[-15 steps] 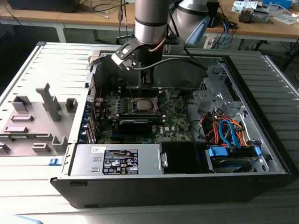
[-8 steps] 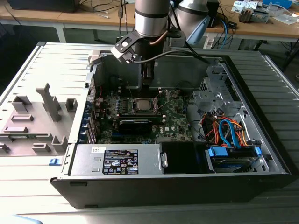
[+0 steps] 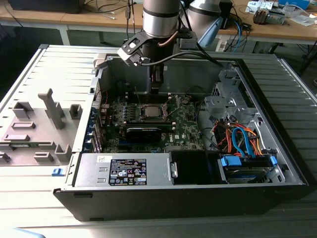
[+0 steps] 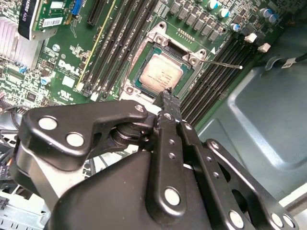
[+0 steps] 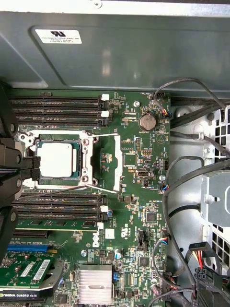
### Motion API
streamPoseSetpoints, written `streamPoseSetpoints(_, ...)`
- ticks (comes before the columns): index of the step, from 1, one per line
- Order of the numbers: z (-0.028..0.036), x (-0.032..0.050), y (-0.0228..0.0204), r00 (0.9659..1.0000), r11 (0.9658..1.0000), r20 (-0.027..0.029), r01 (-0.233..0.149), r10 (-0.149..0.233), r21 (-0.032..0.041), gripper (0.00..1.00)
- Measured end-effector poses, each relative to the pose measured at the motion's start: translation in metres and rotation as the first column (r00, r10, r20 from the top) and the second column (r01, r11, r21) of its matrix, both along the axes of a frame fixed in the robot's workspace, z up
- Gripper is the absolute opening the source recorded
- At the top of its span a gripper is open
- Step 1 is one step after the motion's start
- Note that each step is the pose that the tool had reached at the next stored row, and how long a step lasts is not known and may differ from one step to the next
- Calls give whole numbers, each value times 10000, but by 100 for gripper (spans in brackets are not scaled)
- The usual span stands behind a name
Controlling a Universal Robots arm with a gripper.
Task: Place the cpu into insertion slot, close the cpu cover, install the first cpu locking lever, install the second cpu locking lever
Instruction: 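Place the cpu into insertion slot, then close the cpu cover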
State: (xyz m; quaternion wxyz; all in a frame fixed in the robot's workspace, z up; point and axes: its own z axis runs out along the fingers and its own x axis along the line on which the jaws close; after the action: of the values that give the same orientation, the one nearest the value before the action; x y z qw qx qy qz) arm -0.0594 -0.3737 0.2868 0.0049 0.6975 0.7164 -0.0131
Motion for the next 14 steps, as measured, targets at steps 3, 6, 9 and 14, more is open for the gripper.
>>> streamPoseSetpoints(3, 1, 0, 0, 10000, 10000, 0, 0, 0, 0, 11)
streamPoseSetpoints(6, 1, 0, -1, 10000, 10000, 0, 0, 0, -1, 11)
streamPoseSetpoints(9, 0, 2, -28, 10000, 10000, 0, -1, 1, 0, 11)
streamPoseSetpoints(14, -2, 44, -59, 10000, 10000, 0, 0, 0, 1, 11)
